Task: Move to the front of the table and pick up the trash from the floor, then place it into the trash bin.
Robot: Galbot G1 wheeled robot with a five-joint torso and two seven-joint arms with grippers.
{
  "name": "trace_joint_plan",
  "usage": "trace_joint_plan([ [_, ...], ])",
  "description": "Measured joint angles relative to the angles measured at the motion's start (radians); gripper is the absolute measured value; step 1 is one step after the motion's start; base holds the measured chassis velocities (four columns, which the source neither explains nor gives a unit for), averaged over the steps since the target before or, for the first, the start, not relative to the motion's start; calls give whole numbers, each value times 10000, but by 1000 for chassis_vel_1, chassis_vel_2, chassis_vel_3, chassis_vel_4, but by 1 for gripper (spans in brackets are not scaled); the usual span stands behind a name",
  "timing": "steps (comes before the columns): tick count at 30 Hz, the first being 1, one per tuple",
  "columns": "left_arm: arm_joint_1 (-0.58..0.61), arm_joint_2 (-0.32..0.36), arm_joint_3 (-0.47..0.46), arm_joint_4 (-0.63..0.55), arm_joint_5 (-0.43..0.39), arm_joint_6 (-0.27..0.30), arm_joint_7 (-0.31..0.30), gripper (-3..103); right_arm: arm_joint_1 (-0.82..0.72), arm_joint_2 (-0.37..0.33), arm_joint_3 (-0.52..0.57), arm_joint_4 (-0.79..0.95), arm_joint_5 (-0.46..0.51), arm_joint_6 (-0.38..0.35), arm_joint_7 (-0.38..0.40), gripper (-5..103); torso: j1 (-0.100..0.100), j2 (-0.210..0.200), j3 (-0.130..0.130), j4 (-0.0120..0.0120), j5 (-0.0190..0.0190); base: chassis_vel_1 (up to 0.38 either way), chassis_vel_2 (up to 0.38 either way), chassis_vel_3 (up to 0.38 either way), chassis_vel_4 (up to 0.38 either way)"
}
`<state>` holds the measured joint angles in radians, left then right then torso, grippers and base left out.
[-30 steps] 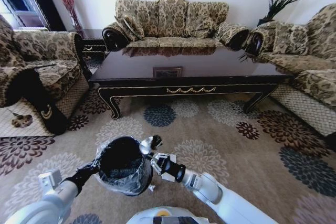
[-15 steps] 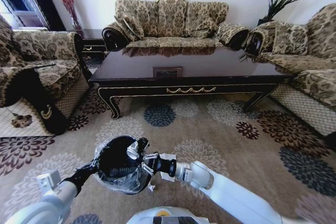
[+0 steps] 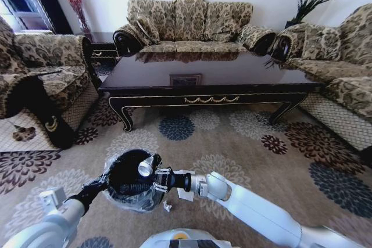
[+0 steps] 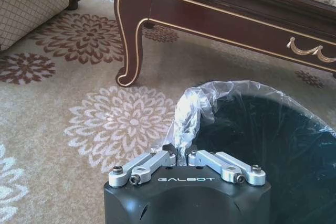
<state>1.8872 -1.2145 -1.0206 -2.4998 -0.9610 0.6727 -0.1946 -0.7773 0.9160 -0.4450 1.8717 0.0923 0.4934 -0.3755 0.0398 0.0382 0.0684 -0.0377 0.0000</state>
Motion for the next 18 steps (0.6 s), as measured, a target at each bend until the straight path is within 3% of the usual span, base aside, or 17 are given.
trace_joint_plan([
  [3,-1,-6,-6,0,-3,-17,1,5,-18,-54,55,58,11,4,-91,51,0,0,0,0,1,0,0,0,0],
  [7,-43,-30,-6,0,-6,-19,3,5,-109,-185,225,176,2,53,-358,73,0,0,0,1,1,0,0,0,0],
  [9,-57,-31,-7,0,-7,-45,4,5,-139,-216,284,194,-4,85,-476,73,0,0,-1,0,0,0,0,0,0],
  [12,-119,-32,-47,-1,-41,-106,17,5,-235,-293,509,224,7,202,-948,89,0,0,-1,0,0,0,0,0,0],
  [16,-195,-25,-116,-4,-134,-174,23,5,-363,-389,798,227,229,399,-1681,99,0,0,-1,0,0,0,0,0,0],
  [18,-207,-23,-122,-4,-149,-179,25,5,-387,-410,858,235,298,424,-1793,99,0,2,-1,-1,0,0,0,0,0],
])
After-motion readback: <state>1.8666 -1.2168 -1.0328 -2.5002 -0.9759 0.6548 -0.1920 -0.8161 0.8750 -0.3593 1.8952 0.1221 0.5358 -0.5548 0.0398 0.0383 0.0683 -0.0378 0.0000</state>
